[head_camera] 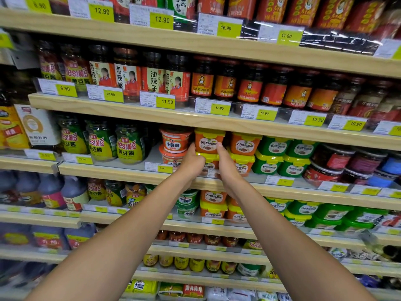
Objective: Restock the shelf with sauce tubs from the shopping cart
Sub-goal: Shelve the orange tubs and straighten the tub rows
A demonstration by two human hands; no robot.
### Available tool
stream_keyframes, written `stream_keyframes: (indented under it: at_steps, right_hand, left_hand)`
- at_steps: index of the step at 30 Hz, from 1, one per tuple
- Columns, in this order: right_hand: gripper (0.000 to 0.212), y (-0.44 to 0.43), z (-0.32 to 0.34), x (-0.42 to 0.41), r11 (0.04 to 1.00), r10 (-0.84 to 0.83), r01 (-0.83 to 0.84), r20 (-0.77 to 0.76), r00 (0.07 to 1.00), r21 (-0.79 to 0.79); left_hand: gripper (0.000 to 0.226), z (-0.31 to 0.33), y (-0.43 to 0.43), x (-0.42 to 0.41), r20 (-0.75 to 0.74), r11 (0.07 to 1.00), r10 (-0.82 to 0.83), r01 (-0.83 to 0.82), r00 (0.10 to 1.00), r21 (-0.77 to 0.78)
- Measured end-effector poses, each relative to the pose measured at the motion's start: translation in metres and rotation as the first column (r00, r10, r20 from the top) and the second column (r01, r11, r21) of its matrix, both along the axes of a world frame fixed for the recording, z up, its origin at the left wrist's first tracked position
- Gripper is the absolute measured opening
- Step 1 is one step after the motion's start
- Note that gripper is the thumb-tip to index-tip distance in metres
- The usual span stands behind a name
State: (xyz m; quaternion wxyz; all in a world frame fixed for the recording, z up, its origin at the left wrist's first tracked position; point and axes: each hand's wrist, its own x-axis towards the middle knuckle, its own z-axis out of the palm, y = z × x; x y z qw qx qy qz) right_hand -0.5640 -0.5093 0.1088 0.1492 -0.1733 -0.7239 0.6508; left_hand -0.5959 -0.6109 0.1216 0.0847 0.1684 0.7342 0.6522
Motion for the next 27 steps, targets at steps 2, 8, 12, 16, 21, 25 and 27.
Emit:
stream_keyframes:
  at_steps: [2,8,12,16,21,25,27]
  right_hand:
    - [0.075,-0.003,0.004,0.005,1.000,-0.003,0.003,-0.007,1.000,-0.010]
    - [0.032,-0.017,0.017,0.025,0.996,-0.052,0.049,-0.037,0.998,-0.080]
    - [0.047,-0.025,0.022,0.044,0.984,-0.121,0.115,-0.039,0.992,-0.133]
    - [0.059,-0.035,0.024,0.070,0.978,-0.143,0.140,-0.008,0.990,-0.158]
    - [0.071,-0.027,0.029,0.095,0.963,-0.170,0.166,-0.002,0.985,-0.215]
    - [0.077,-0.017,0.035,0.105,0.952,-0.214,0.210,0.005,0.977,-0.220]
    - [0.079,-0.004,0.035,0.103,0.955,-0.219,0.211,-0.015,0.976,-0.209]
  left_hand:
    - [0.050,-0.003,-0.002,0.003,0.005,1.000,-0.006,0.006,1.000,0.001]
    - [0.057,-0.004,-0.014,0.012,0.034,1.000,-0.031,0.031,0.999,-0.005]
    - [0.052,-0.007,-0.025,0.018,0.039,0.997,-0.071,0.073,0.997,-0.027]
    - [0.052,-0.006,-0.036,0.040,0.041,0.996,-0.084,0.085,0.996,-0.016]
    - [0.053,-0.009,-0.029,0.054,0.075,0.992,-0.125,0.123,0.989,0.034]
    - [0.059,-0.004,-0.016,0.059,0.118,0.986,-0.167,0.163,0.979,0.044]
    - [0.060,-0.001,-0.007,0.059,0.122,0.983,-0.182,0.179,0.976,0.035]
